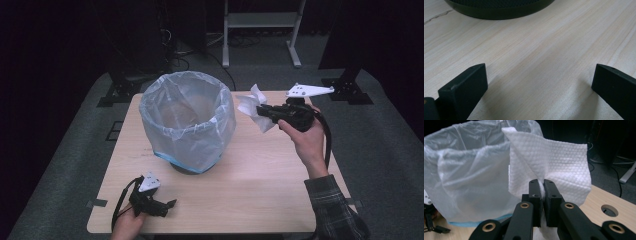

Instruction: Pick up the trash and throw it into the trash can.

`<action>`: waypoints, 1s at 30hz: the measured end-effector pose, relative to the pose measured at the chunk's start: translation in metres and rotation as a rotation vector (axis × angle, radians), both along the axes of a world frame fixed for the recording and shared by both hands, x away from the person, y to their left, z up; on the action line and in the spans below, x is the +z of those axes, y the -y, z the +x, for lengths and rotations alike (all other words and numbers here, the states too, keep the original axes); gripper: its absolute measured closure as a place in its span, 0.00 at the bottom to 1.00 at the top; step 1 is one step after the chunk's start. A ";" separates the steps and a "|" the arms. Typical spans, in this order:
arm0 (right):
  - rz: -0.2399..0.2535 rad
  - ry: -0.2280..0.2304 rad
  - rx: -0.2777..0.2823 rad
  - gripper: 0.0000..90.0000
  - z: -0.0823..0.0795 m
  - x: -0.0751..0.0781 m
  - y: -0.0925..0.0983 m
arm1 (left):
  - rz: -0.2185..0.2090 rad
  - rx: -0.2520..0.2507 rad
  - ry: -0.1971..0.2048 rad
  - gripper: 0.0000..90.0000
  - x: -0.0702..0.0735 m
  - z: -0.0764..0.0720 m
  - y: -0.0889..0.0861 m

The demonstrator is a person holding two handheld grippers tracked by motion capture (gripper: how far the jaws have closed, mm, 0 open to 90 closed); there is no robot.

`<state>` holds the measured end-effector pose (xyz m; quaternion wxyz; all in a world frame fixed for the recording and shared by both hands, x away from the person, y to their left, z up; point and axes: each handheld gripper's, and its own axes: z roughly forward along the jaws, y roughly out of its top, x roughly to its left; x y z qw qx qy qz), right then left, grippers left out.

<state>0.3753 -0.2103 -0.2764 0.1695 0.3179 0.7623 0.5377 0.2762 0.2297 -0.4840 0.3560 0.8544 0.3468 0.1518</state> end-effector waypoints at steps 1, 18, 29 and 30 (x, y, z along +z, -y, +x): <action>0.008 0.002 0.003 0.94 0.000 0.003 -0.001 | 0.000 0.000 0.000 0.00 0.000 0.000 0.000; 0.012 0.057 0.077 0.94 0.006 0.048 -0.044 | 0.004 -0.002 0.000 0.00 0.000 0.000 0.000; 0.009 0.074 0.137 0.94 0.013 0.064 -0.086 | 0.003 -0.002 0.000 0.00 0.000 0.000 0.000; 0.009 0.074 0.141 0.94 0.014 0.065 -0.090 | 0.003 -0.002 0.000 0.00 0.000 0.000 0.000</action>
